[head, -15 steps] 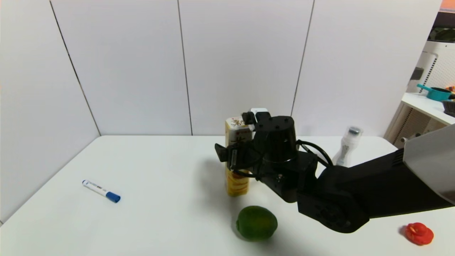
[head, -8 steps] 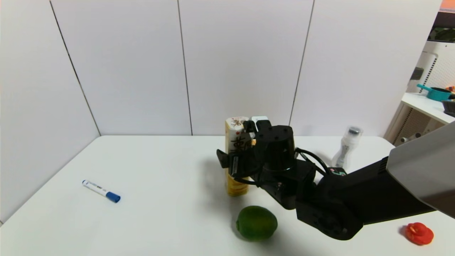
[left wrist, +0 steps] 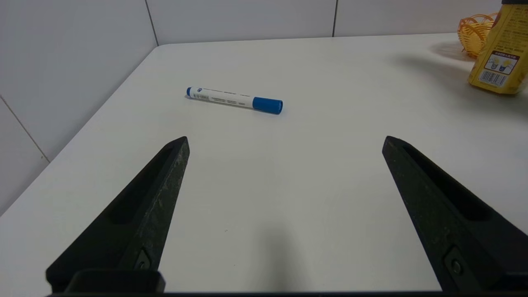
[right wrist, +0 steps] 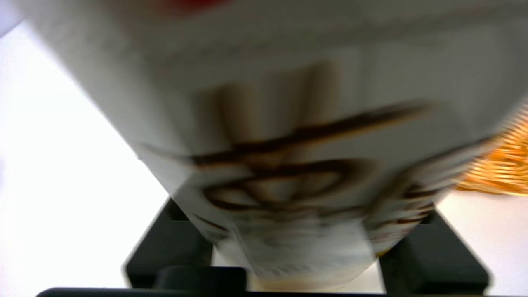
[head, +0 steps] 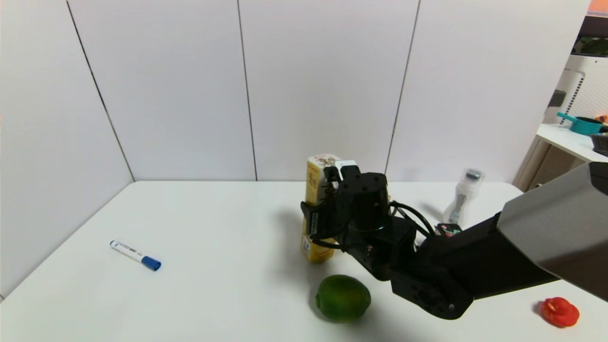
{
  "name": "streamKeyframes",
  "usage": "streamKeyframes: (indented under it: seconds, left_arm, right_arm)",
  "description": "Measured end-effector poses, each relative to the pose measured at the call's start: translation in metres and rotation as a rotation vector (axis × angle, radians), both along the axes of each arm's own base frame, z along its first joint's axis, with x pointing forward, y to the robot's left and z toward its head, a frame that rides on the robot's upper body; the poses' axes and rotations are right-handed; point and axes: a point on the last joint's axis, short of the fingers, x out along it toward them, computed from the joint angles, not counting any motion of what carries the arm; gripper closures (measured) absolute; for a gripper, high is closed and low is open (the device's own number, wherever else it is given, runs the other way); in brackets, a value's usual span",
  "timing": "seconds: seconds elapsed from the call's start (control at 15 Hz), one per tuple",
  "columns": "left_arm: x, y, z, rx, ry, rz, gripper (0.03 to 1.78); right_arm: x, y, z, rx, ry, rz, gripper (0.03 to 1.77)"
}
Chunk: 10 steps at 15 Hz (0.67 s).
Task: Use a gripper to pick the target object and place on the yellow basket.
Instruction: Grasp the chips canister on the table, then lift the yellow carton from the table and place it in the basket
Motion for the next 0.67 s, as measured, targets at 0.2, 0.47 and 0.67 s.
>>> streamKeyframes:
  seconds: [0.2,0.47,0.67]
  left_arm:
    - [0.000,0.000,0.000,0.000,0.000,0.000,0.12]
    - [0.000,0.000,0.000,0.000,0.000,0.000,0.12]
    - [0.000,0.000,0.000,0.000,0.000,-0.001,0.12]
  right_arm:
    - [0.003,0.000,0.000,0.004,-0.006,-0.004,0.94]
    - [0.000,-0.005,0.026,0.041,-0.059,0.002,0.94]
    - [0.007,-0.014,0.069,0.098,-0.169,0.024,0.94]
